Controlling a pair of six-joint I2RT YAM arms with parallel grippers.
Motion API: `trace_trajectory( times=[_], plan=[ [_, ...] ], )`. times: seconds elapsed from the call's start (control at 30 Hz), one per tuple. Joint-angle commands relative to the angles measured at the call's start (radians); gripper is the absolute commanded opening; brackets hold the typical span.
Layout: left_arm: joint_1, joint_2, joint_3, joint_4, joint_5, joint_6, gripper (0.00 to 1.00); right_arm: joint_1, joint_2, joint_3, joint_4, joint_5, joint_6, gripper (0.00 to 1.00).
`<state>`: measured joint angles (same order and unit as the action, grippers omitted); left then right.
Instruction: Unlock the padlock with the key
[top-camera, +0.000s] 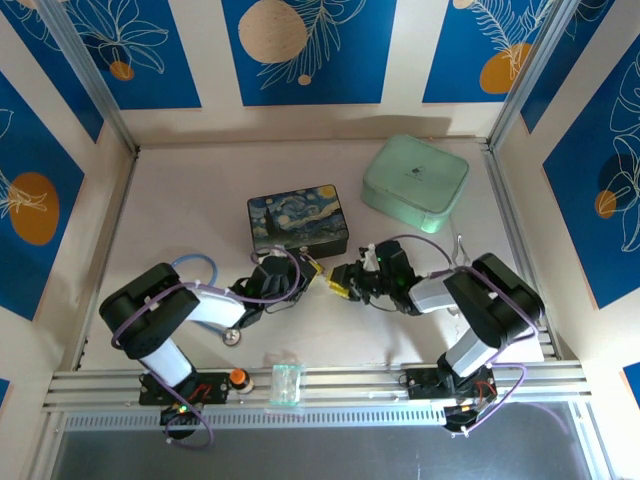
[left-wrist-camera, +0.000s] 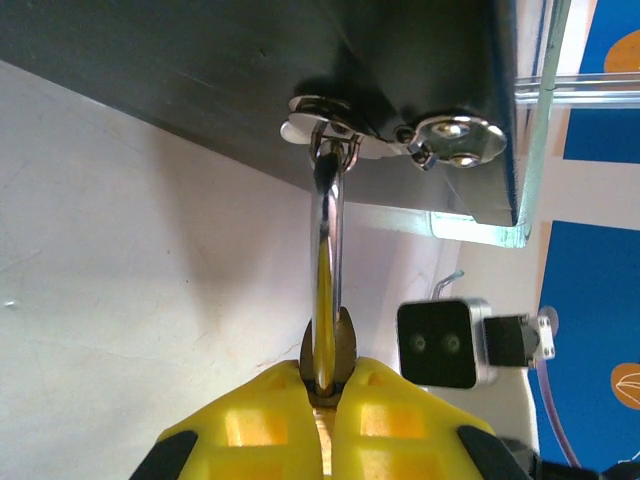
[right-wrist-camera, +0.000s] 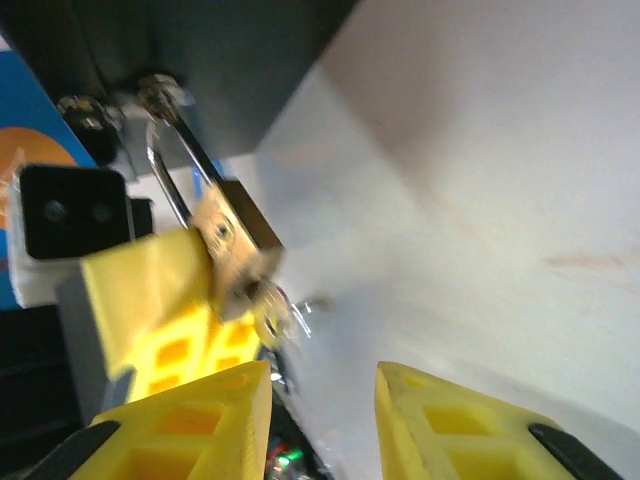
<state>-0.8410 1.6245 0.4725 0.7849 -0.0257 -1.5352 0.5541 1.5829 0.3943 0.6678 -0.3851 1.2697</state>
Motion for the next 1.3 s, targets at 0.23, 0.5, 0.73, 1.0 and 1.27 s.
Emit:
trace_trajectory(
  times=[0.23, 0.5, 0.73, 1.0, 1.27],
  plan=[
    [-0.007, -0.021, 0.039, -0.068, 0.027, 0.069, 0.0, 0.207, -0.272, 0.215, -0.789, 0.574, -0.686, 0.87],
    [-0.003, -0.066, 0.063, -0.134, 0.063, 0.098, 0.0, 0.231, -0.217, 0.218, -0.625, 0.56, -1.057, 0.58],
    [-0.001, -0.106, 0.052, -0.173, 0.064, 0.102, 0.0, 0.266, -0.122, 0.215, -0.473, 0.566, -1.18, 0.38],
    [0.0, -0.099, 0.054, -0.146, 0.09, 0.082, 0.0, 0.306, -0.032, 0.245, -0.422, 0.675, -1.221, 0.28],
    [0.0, -0.079, 0.058, -0.161, 0.114, 0.089, 0.0, 0.285, -0.035, 0.248, -0.41, 0.56, -1.233, 0.12]
  ],
)
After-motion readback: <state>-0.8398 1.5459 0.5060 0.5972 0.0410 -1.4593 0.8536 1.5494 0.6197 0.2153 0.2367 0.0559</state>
